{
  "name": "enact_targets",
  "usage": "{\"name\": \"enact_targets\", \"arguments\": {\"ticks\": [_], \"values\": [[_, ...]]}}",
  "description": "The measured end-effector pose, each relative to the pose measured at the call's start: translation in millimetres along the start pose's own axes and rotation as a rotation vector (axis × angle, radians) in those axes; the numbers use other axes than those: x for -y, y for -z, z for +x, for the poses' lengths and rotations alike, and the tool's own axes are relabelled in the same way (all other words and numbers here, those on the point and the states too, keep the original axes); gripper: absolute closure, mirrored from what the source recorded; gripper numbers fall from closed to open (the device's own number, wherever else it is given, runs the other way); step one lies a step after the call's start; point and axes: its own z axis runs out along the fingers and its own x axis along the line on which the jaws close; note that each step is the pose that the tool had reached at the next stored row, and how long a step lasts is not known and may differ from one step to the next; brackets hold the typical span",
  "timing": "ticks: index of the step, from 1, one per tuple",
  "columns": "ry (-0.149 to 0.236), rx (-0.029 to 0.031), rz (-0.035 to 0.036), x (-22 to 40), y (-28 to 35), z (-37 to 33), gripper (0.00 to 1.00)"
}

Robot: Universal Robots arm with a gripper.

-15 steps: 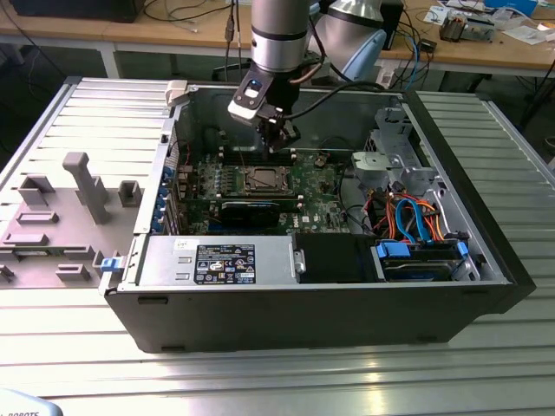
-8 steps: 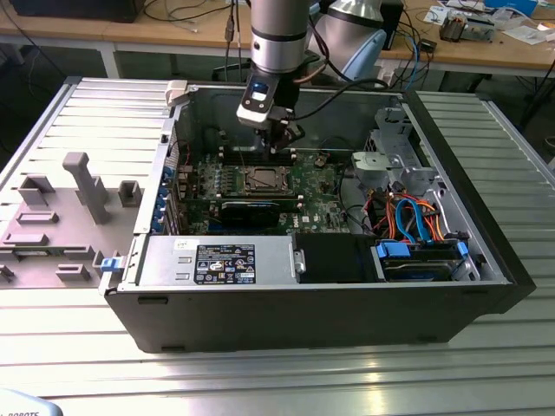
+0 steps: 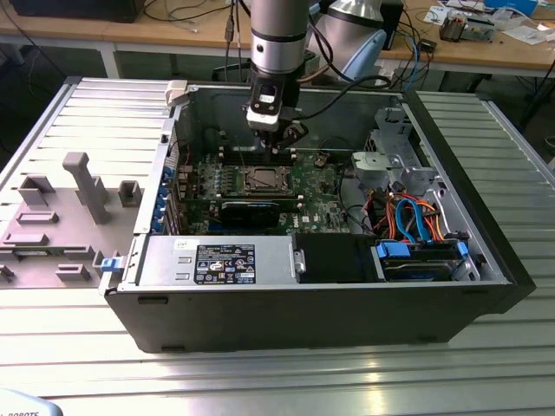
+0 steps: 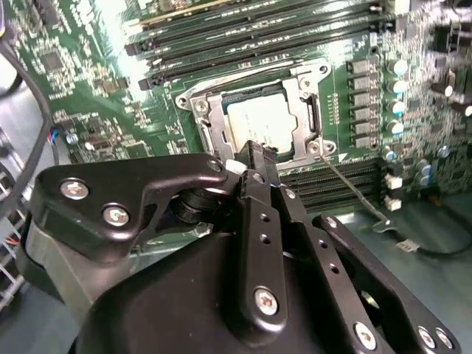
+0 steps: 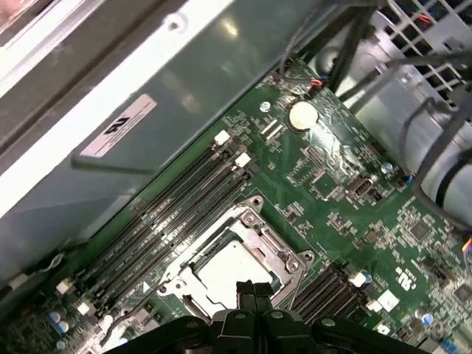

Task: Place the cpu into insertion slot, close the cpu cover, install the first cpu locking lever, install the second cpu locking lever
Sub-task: 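Install the first cpu locking lever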

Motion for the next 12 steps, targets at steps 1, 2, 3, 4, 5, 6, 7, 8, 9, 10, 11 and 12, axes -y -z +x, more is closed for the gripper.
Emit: {"name": "enact_targets", "arguments": {"ticks": [1,2,3,4,5,6,7,8,9,10,11,12], "values": [[0.028,0.0003,-0.0008,0.0,-0.2,0.0,0.89],[0.066,0.0005,-0.0018,0.0,-0.4,0.0,0.89],[0.092,0.0007,-0.0026,0.0,-0.6,0.0,0.89],[0.111,0.0009,-0.0030,0.0,-0.7,0.0,0.89],[0.131,0.0011,-0.0037,0.0,-0.8,0.0,0.89],[0.149,0.0012,-0.0042,0.0,-0.9,0.0,0.89],[0.168,0.0014,-0.0048,0.0,-1.0,0.0,0.89],[0.187,0.0016,-0.0054,-0.1,-1.0,0.0,0.89],[0.216,0.0018,-0.0061,0.0,-1.1,0.0,0.89],[0.240,0.0020,-0.0067,0.0,-1.2,0.0,0.89],[0.261,0.0022,-0.0074,0.0,-1.3,0.0,0.89],[0.287,0.0024,-0.0080,0.0,-1.3,0.0,0.89]]}}
